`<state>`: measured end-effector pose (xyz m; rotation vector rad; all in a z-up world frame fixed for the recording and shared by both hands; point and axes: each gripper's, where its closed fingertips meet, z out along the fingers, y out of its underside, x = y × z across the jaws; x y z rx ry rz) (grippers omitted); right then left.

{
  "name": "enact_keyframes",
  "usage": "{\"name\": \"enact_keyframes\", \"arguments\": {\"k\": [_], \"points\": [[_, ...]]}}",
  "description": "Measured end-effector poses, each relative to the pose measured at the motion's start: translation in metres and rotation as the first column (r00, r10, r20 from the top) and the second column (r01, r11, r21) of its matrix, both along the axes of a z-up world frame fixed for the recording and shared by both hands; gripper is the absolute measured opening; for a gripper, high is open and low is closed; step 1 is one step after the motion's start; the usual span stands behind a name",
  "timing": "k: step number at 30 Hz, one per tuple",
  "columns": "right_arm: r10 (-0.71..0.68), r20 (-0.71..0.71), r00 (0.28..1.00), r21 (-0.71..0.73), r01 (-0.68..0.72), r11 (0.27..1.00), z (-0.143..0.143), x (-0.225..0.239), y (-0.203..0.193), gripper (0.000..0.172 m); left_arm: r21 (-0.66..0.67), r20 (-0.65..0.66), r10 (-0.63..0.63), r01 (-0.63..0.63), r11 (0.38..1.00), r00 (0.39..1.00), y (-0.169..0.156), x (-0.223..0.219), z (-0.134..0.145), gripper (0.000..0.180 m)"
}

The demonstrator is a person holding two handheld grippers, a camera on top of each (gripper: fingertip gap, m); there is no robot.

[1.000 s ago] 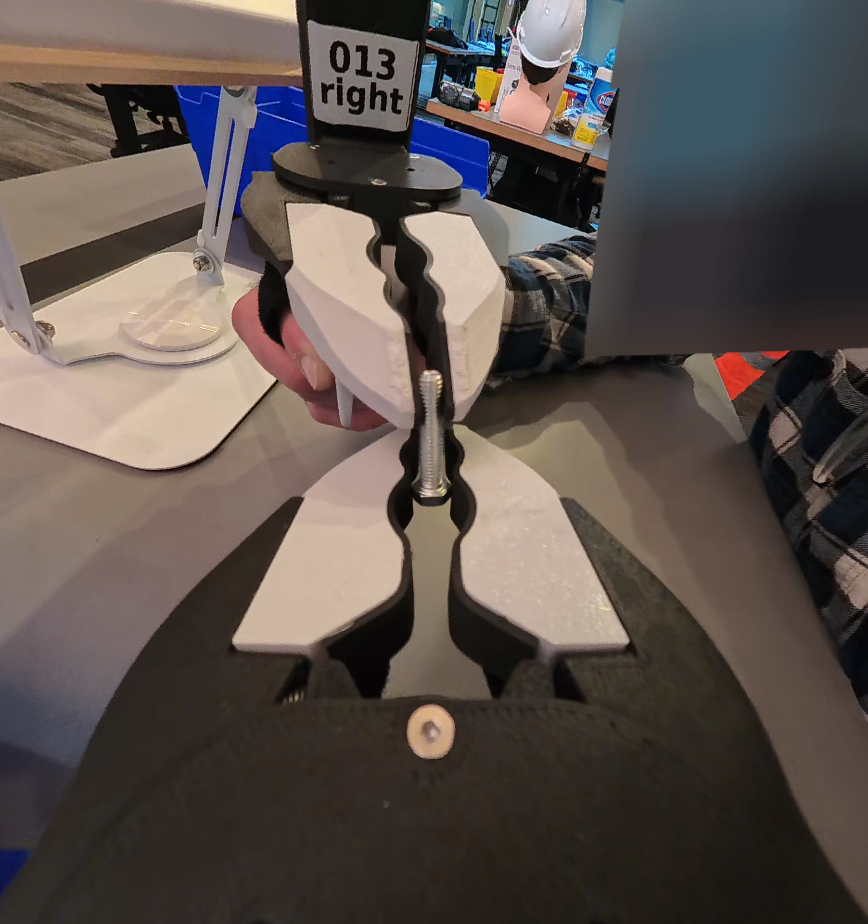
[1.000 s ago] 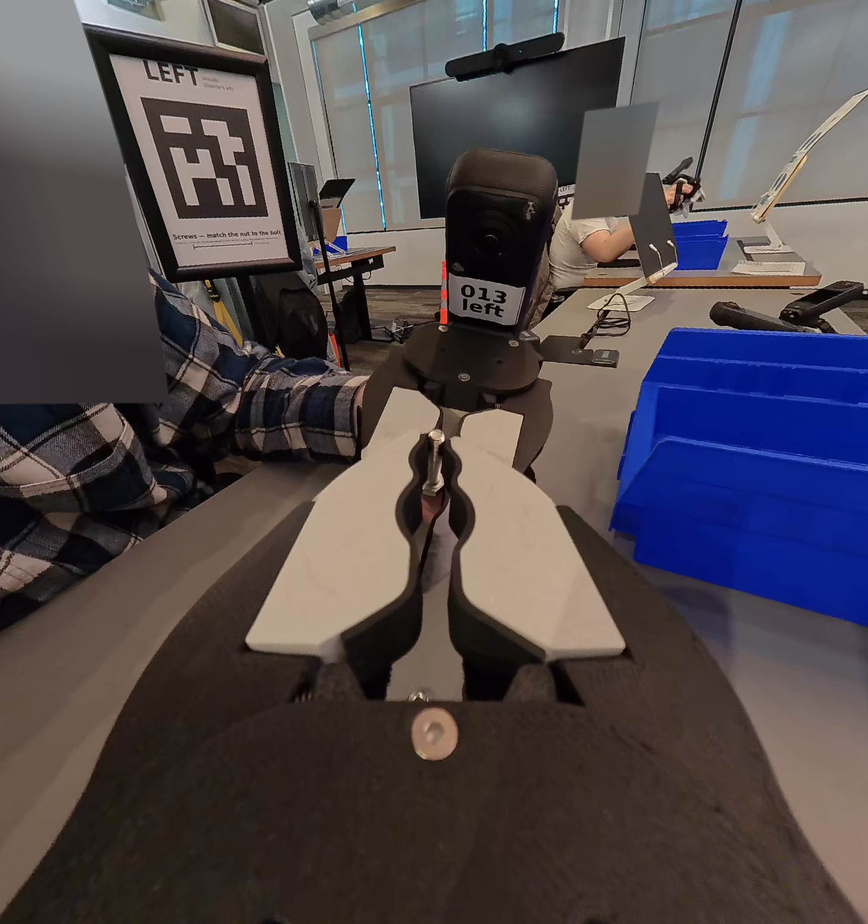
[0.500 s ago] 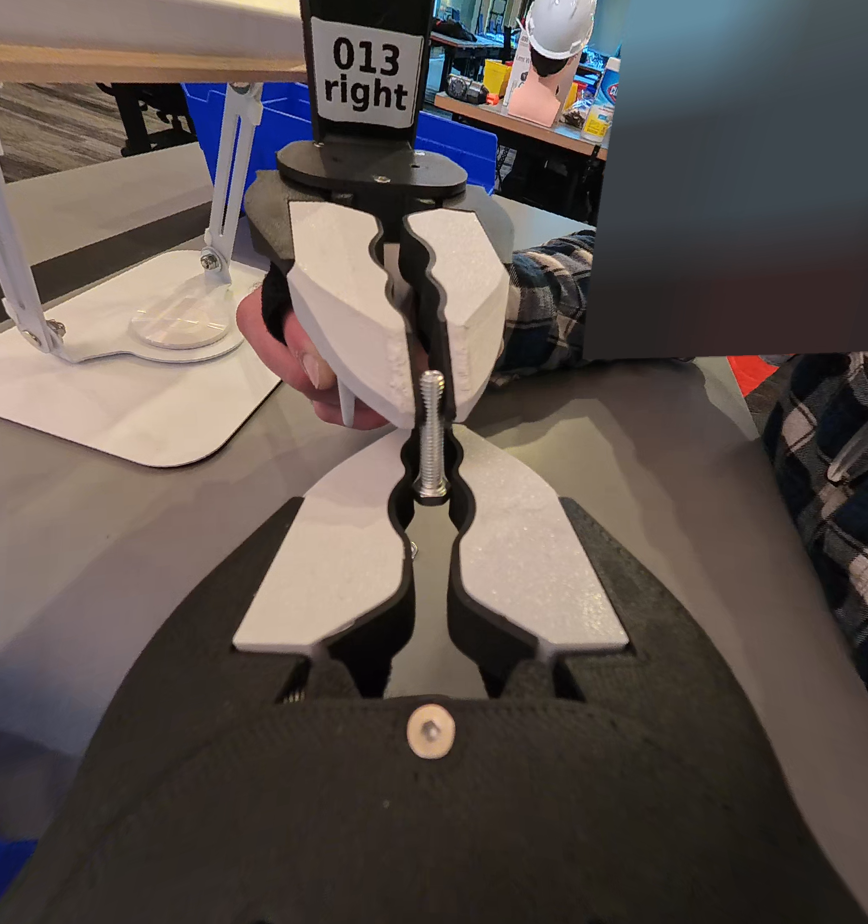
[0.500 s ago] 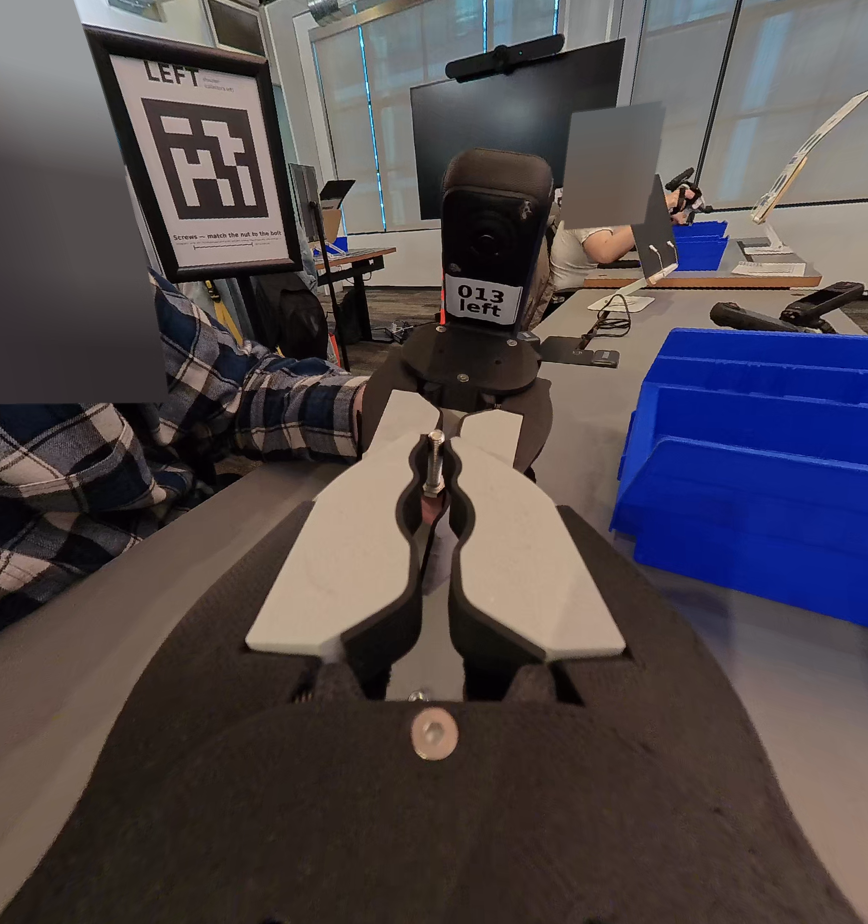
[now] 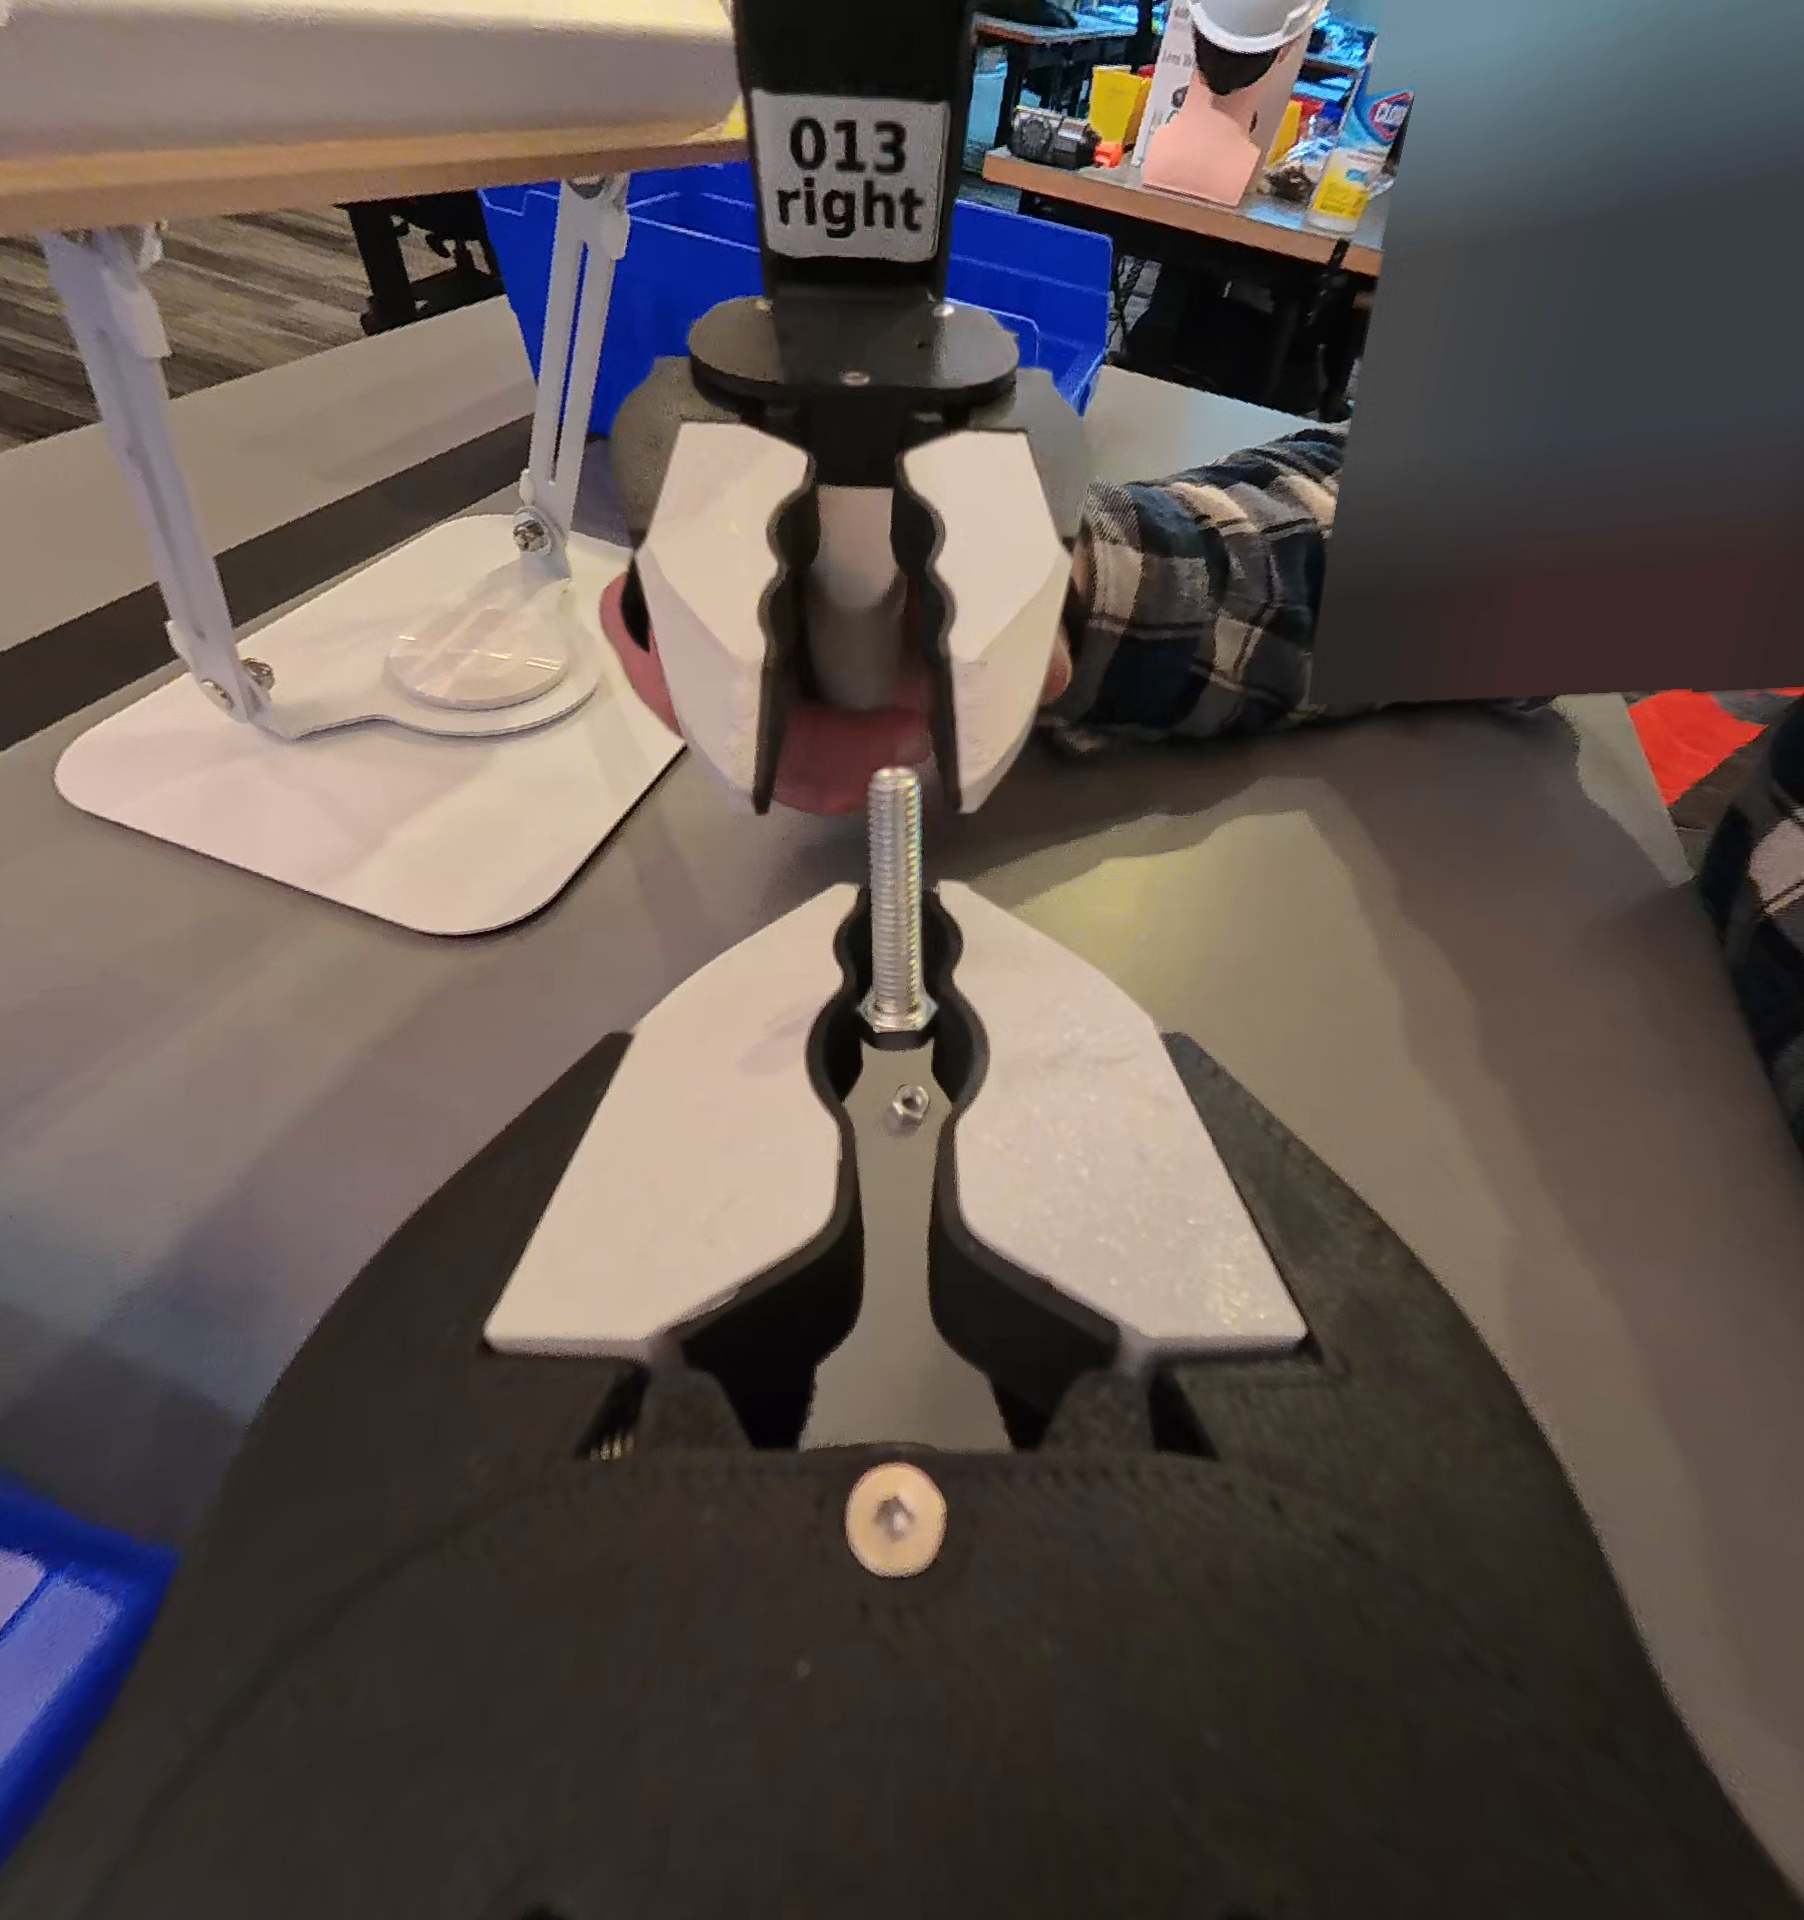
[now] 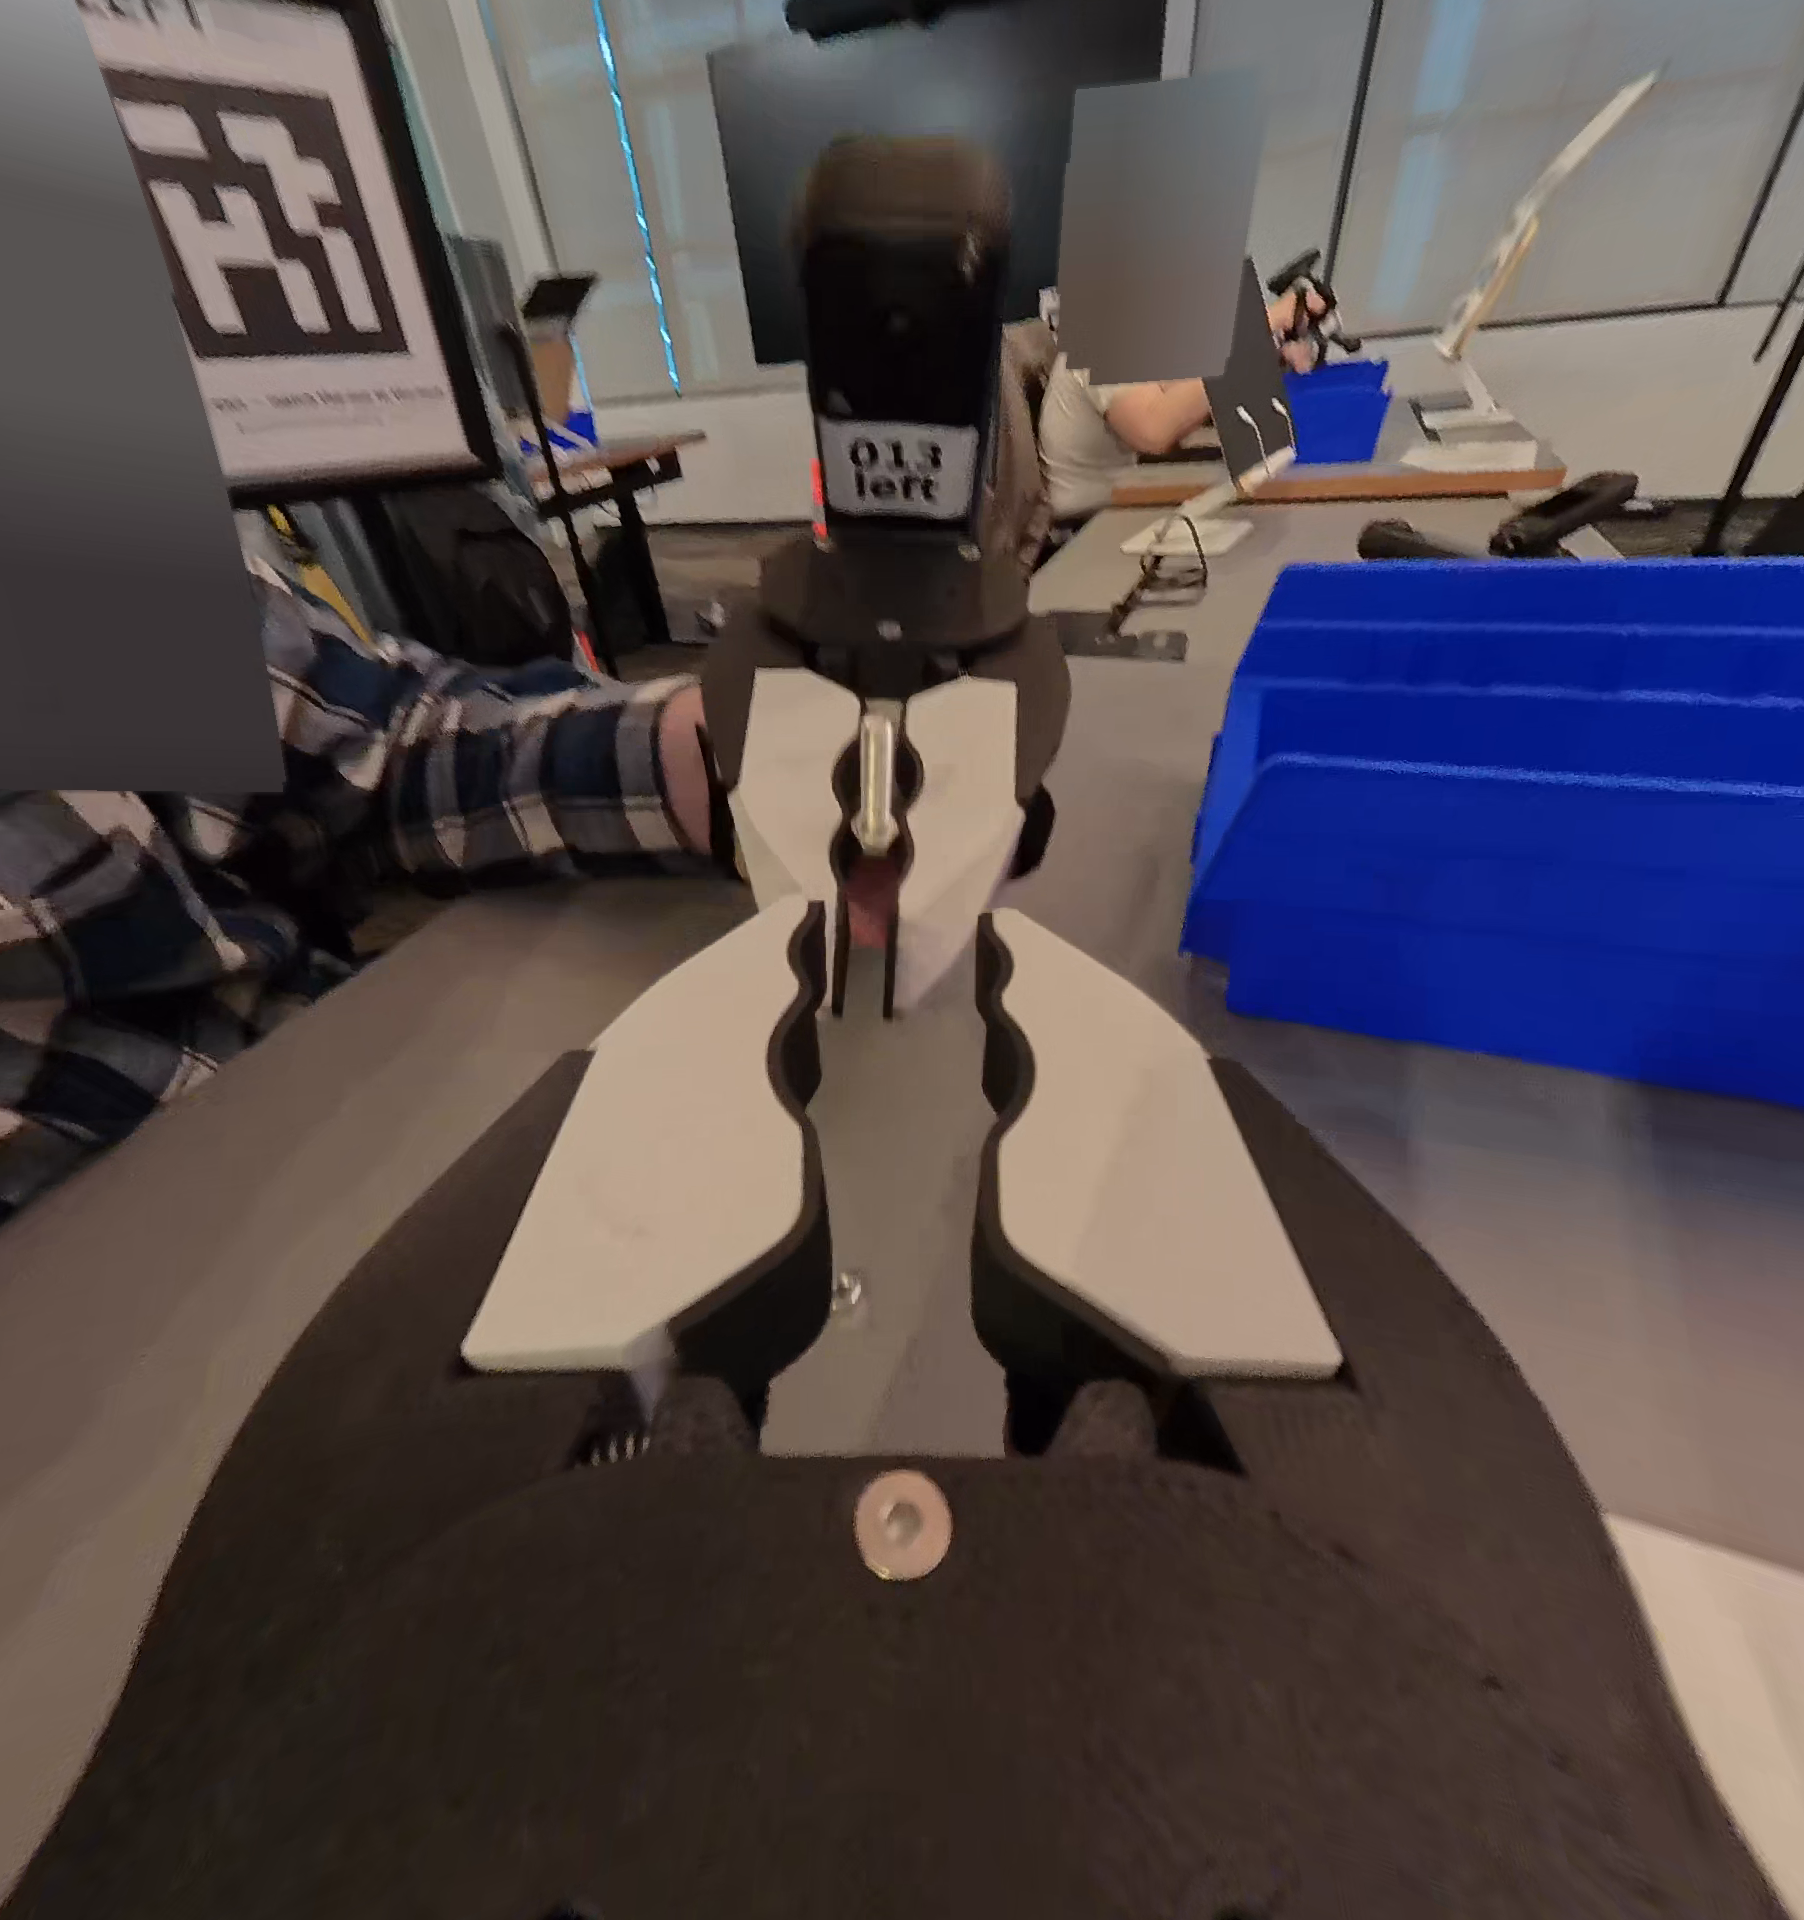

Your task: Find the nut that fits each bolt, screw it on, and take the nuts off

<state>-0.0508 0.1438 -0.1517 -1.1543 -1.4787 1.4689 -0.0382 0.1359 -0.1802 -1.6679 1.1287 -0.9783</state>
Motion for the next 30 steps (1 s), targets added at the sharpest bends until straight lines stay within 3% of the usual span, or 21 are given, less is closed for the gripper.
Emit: {"name": "enact_keyframes", "arguments": {"k": [4,10,23,30], "points": [[0.02,0.163,0.986,0.087,-0.035,0.996,-0.023,0.01,-0.005,0.009,0.045,-0.113,0.074,-0.07,0.997,0.991,-0.001,-0.016,-0.016,0.008],[-0.032,0.44,0.897,0.328,-0.127,0.936,-0.08,0.017,-0.014,0.016,0.123,-0.189,0.155,-0.133,0.983,0.97,-0.001,-0.038,-0.018,0.008],[0.005,0.507,0.862,0.359,-0.216,0.908,-0.099,0.017,-0.018,0.028,0.155,-0.193,0.184,-0.156,0.976,0.964,0.001,-0.06,-0.011,0.008],[0.048,0.567,0.822,0.362,-0.301,0.882,-0.111,0.017,-0.022,0.022,0.139,-0.204,0.157,-0.13,0.982,0.966,-0.002,-0.053,-0.015,0.008]]}}
